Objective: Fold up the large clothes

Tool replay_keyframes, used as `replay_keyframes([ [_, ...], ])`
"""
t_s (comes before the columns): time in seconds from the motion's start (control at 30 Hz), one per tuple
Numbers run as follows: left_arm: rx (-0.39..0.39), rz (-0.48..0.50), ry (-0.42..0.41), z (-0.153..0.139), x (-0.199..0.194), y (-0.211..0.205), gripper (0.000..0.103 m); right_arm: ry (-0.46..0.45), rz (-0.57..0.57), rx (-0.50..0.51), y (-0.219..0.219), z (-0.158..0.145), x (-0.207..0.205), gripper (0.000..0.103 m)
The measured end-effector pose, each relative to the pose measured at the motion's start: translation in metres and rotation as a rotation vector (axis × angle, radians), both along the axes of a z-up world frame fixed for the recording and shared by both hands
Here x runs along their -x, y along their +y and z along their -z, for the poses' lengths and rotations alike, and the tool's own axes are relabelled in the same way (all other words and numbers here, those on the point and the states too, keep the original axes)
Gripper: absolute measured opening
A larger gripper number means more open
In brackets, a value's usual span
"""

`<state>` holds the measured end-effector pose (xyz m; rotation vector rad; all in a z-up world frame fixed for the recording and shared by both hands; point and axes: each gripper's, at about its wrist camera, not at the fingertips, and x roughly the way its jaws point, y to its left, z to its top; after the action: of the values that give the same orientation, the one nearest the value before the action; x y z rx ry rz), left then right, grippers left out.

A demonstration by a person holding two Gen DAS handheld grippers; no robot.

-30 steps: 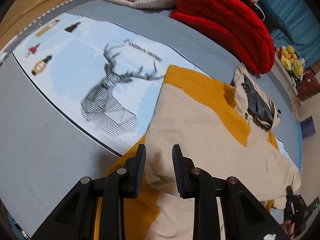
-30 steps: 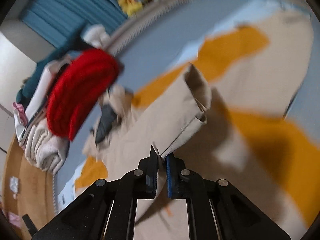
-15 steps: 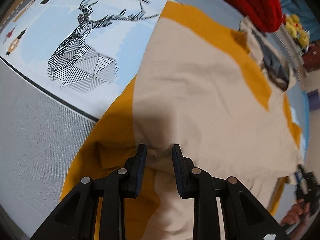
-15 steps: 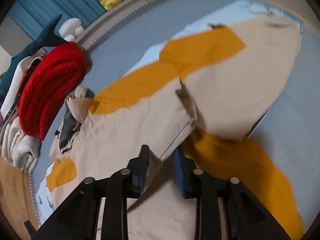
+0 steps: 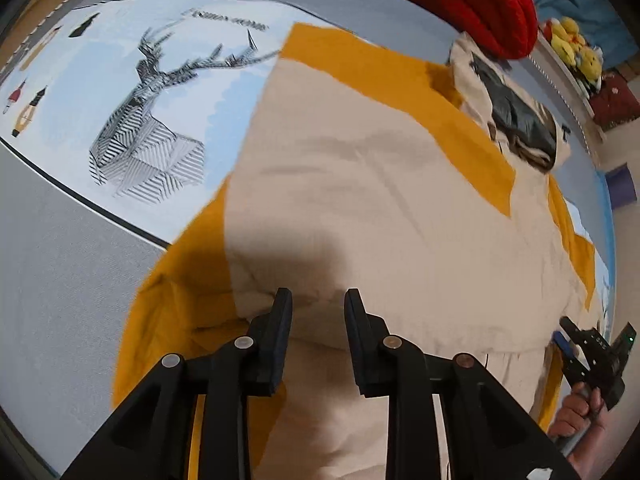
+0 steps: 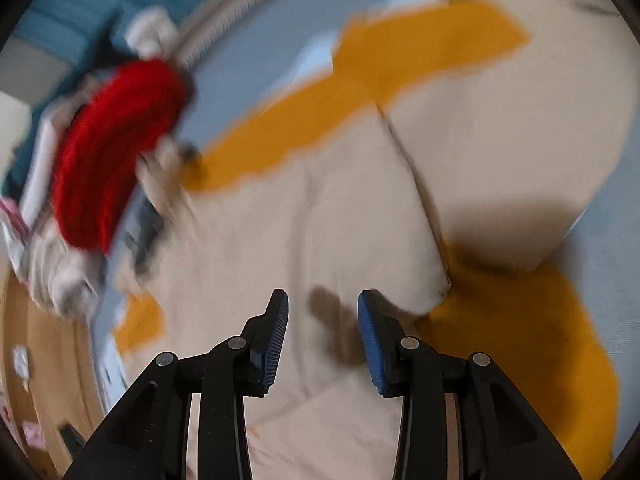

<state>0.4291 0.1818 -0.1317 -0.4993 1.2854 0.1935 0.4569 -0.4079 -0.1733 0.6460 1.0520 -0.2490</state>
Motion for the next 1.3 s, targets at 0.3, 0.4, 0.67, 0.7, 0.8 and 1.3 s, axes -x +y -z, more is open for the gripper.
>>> replay_keyframes([
  [0.3, -0.128, 0.128, -0.111, -0.038, 0.013, -0.036, 0.027, -0.089, -0.027, 0.16, 0.011, -0.052, 0.014, 0.037],
  [0.4, -0.157, 0.181, -0.137, -0.044, 0.02, -0.055, 0.028, -0.14, -0.047, 0.234, 0.013, -0.081, 0.025, 0.037],
  [0.67, -0.198, 0.225, -0.175, -0.052, 0.035, -0.086, 0.028, -0.184, -0.061, 0.364, 0.0, -0.111, 0.051, 0.037],
  [0.7, -0.198, 0.226, -0.177, -0.052, 0.036, -0.089, 0.028, -0.182, -0.054, 0.373, -0.005, -0.112, 0.055, 0.037],
  [0.8, -0.206, 0.234, -0.182, -0.051, 0.036, -0.096, 0.028, -0.185, -0.031, 0.389, -0.024, -0.116, 0.063, 0.037],
  [1.3, -0.213, 0.259, -0.169, -0.043, 0.022, -0.104, 0.028, -0.197, 0.161, 0.39, -0.143, -0.12, 0.075, 0.037],
])
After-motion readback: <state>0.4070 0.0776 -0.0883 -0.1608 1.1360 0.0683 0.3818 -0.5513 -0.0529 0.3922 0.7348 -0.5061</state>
